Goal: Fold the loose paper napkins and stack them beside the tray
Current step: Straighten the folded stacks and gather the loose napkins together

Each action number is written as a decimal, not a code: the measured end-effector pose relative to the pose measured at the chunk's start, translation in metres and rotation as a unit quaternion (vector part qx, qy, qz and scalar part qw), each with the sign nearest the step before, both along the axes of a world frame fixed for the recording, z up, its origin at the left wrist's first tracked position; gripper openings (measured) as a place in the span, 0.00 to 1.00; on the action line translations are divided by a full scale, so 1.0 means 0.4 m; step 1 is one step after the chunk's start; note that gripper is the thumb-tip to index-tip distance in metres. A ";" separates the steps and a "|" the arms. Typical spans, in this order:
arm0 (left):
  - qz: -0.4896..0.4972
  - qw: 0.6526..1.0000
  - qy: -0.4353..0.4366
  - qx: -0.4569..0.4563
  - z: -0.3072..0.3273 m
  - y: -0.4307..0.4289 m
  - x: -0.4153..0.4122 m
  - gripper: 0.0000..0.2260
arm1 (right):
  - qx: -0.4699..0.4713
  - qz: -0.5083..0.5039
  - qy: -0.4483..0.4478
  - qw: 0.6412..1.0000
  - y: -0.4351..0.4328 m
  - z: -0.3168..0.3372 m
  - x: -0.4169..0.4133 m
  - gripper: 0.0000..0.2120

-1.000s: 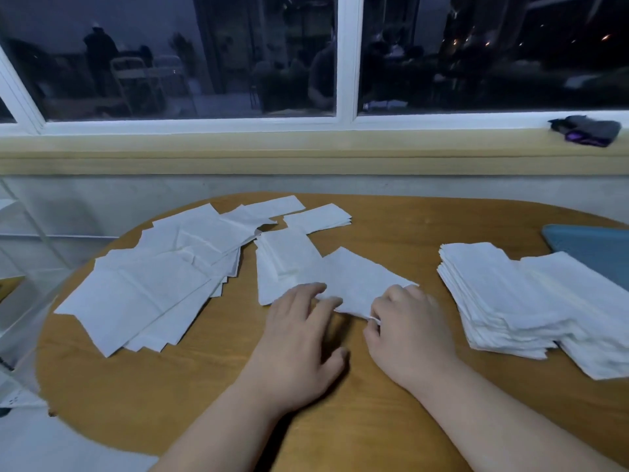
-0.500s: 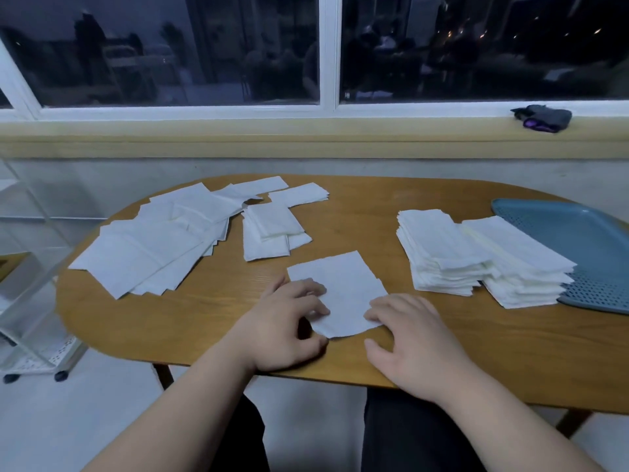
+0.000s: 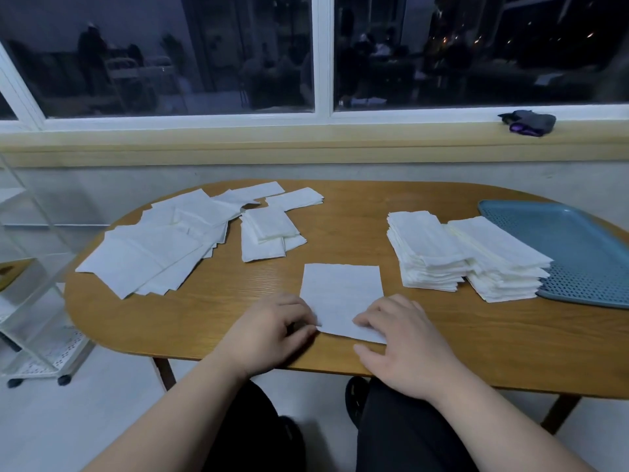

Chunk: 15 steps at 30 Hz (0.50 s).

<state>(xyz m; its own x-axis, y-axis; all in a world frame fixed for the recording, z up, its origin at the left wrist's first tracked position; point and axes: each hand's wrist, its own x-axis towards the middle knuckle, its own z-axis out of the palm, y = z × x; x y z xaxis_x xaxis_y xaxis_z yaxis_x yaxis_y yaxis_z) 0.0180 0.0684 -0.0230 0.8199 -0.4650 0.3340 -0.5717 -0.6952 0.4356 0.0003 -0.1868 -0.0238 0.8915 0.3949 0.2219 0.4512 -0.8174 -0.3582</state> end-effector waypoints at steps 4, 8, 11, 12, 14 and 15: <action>0.058 0.991 0.081 -0.091 0.006 0.006 -0.008 0.05 | 0.023 0.008 -0.011 1.000 0.000 -0.005 0.011 0.10; 0.063 0.974 0.128 -0.177 0.007 0.007 -0.014 0.02 | 0.142 -0.053 0.013 0.988 0.000 -0.009 0.029 0.07; 0.077 0.973 0.086 -0.201 -0.004 0.016 -0.008 0.14 | 0.237 -0.096 0.067 0.964 0.005 0.003 0.045 0.10; 0.083 0.973 0.075 -0.201 -0.007 0.017 -0.003 0.18 | 0.253 -0.104 0.073 0.959 0.007 0.005 0.054 0.10; 0.099 0.977 0.055 -0.183 -0.011 0.018 0.004 0.25 | 0.262 -0.117 0.083 0.954 0.013 0.010 0.078 0.09; 0.107 0.979 0.044 -0.165 -0.014 0.019 0.008 0.27 | 0.260 -0.124 0.089 0.953 0.017 0.012 0.093 0.08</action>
<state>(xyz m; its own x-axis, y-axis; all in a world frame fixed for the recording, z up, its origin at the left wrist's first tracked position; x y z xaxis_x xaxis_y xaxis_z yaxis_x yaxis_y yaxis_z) 0.0210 0.0762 -0.0288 0.9193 -0.1572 0.3609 -0.3781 -0.6077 0.6984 0.0374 -0.1799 -0.0190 0.9850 0.0437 0.1669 0.1609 -0.5820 -0.7971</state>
